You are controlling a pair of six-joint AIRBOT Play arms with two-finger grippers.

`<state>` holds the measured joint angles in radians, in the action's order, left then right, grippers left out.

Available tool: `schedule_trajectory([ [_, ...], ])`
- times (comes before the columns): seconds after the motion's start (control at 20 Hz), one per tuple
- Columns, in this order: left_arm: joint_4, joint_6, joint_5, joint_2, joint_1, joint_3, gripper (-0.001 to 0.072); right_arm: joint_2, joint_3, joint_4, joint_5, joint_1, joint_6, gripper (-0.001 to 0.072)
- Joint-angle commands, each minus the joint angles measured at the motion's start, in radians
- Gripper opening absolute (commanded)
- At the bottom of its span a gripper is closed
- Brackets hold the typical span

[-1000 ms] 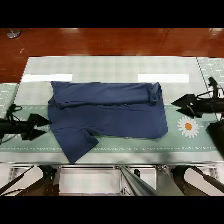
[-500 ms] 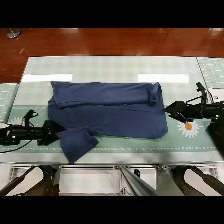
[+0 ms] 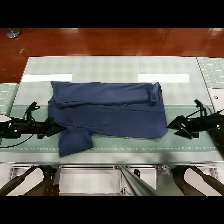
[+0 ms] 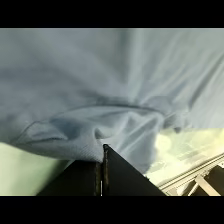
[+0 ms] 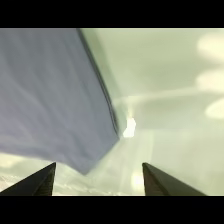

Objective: Fold the shirts.

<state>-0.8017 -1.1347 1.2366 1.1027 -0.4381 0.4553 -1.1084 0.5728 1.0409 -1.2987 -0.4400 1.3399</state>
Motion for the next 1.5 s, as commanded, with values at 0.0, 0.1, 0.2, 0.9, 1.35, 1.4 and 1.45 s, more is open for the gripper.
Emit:
schedule_trajectory([
  [0.0, 0.017, 0.005, 0.000, 0.000, 0.031, 0.013, 0.0024, -0.014, -0.042, 0.026, 0.040, 0.088, 0.037, 0.0621],
  [0.1, 0.018, 0.004, -0.018, 0.000, 0.049, 0.013, 0.0025, -0.050, -0.042, -0.038, 0.071, 0.118, 0.035, 0.0621],
  [0.2, 0.022, -0.008, -0.053, 0.000, 0.054, 0.013, 0.0025, -0.089, -0.041, -0.091, 0.112, 0.146, 0.028, 0.0621],
  [0.9, 0.055, -0.080, 0.065, 0.182, 0.038, 0.503, 0.0025, -0.158, 0.383, -0.166, 0.119, 0.163, 0.009, 0.0021],
  [1.35, 0.054, -0.214, 0.067, 0.637, 0.155, 0.951, 0.0024, -0.502, 0.718, -0.315, 0.130, 0.165, 0.002, 0.0022],
  [1.4, 0.054, -0.214, 0.065, 0.667, 0.164, 0.983, 0.0024, -0.534, 0.744, -0.315, 0.127, 0.172, 0.002, 0.0022],
  [1.45, 0.054, -0.218, 0.058, 0.693, 0.169, 1.012, 0.0024, -0.567, 0.772, -0.313, 0.122, 0.187, 0.002, 0.0022],
])
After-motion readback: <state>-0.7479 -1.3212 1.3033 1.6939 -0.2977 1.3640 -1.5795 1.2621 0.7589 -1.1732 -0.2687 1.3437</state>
